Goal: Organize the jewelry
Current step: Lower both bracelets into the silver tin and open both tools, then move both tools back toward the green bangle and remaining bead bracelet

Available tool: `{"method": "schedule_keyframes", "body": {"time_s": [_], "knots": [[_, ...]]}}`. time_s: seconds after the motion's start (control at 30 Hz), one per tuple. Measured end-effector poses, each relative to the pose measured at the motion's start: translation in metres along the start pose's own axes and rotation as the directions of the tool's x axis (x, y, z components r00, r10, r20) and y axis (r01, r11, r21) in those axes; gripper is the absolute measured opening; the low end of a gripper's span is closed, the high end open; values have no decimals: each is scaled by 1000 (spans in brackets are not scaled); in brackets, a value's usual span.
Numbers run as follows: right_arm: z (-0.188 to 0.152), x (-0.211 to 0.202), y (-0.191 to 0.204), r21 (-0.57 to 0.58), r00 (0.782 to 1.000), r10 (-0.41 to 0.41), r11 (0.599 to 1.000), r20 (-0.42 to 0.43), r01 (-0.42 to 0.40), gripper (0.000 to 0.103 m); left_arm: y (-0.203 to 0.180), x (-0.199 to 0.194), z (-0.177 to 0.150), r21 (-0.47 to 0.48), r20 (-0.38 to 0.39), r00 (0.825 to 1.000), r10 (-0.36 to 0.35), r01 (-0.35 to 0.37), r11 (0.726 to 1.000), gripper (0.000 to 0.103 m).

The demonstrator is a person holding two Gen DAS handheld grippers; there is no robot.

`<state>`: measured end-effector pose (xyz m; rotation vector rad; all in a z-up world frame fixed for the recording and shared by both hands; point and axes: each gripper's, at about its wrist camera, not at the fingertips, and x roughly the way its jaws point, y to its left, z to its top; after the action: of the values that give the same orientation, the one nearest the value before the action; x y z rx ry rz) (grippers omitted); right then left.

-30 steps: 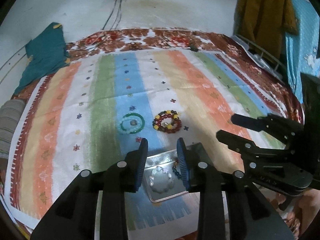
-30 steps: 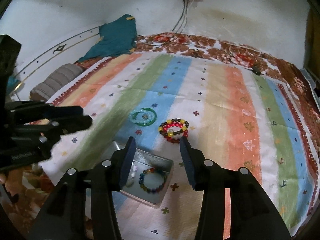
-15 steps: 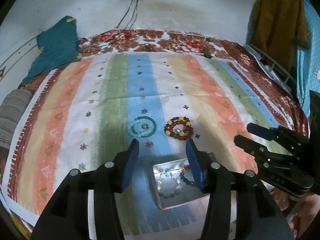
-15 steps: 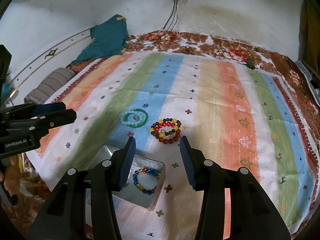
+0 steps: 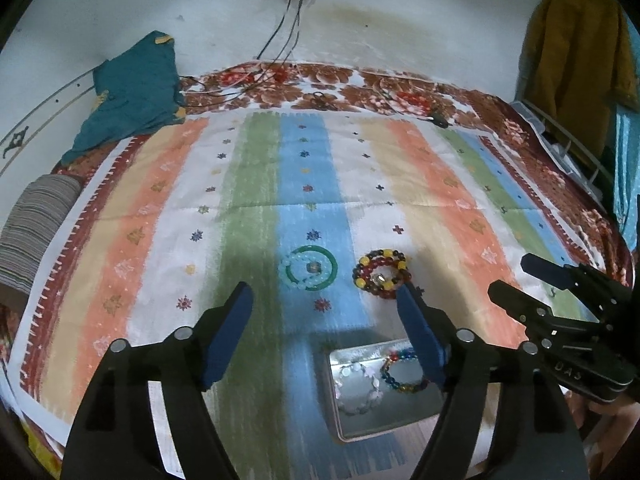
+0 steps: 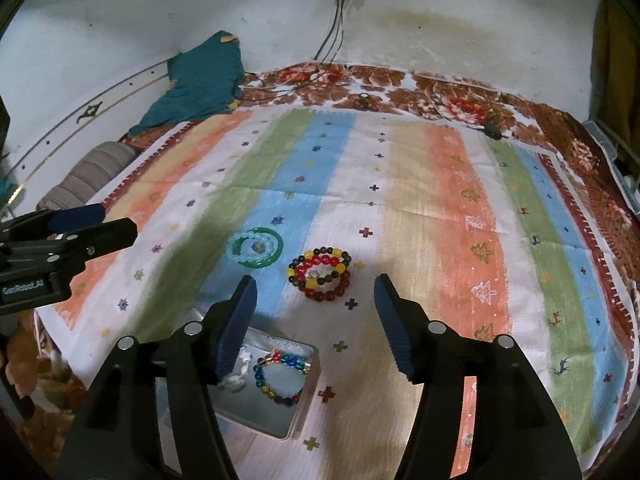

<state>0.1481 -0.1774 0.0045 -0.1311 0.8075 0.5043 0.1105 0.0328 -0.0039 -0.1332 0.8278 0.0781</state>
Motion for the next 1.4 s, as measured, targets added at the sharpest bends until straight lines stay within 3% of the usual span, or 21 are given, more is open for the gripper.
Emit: {"method": "schedule_keyframes", "body": {"time_s": [0.37, 0.73, 1.4], "knots": [[12, 12, -5, 6, 1000, -16, 1000, -7, 16, 77, 3, 23, 12, 18, -31, 998, 61, -61, 998, 83], [19, 39, -21, 47, 997, -47, 998, -55, 50, 77, 9, 46, 21, 4, -55, 996, 76, -76, 997, 90], [37, 89, -22, 32, 990, -49, 998, -131, 54, 77, 23, 96, 35, 0, -129, 985, 112, -113, 994, 90]]}}
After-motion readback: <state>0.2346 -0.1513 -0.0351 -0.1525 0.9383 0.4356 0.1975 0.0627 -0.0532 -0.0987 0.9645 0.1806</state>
